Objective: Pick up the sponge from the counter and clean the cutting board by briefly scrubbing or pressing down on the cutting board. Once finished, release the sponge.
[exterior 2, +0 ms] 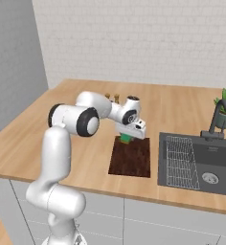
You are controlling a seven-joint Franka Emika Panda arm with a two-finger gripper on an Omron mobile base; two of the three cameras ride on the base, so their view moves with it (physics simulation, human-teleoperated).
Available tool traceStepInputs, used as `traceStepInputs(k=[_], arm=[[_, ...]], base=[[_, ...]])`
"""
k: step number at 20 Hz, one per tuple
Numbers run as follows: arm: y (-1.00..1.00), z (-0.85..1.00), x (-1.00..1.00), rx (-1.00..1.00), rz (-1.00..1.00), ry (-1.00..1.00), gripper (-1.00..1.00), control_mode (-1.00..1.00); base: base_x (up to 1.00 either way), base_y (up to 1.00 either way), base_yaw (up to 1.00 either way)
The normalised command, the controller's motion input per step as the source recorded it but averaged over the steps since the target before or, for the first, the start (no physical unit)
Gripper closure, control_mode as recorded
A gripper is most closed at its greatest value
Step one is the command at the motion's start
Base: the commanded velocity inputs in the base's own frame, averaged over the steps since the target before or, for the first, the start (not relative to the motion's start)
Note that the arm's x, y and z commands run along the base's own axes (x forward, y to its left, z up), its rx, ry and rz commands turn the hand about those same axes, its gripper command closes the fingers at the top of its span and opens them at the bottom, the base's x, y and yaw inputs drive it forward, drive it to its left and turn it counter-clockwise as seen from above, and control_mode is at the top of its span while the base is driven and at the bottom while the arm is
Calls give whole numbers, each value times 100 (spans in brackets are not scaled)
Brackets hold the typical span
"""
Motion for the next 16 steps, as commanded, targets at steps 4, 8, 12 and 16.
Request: traceStepInputs(k=[4,8,12,16], arm=[[-41,-38,-10,6,2,0,100,-100],[-11,-84,-4,0,4,0,100,-100],[-34,-1,-1,1,0,0,100,-100],[-48,23,14,5,0,0,100,-100]], base=[[0,0,0],[0,0,0],[0,0,0],[0,0,0]])
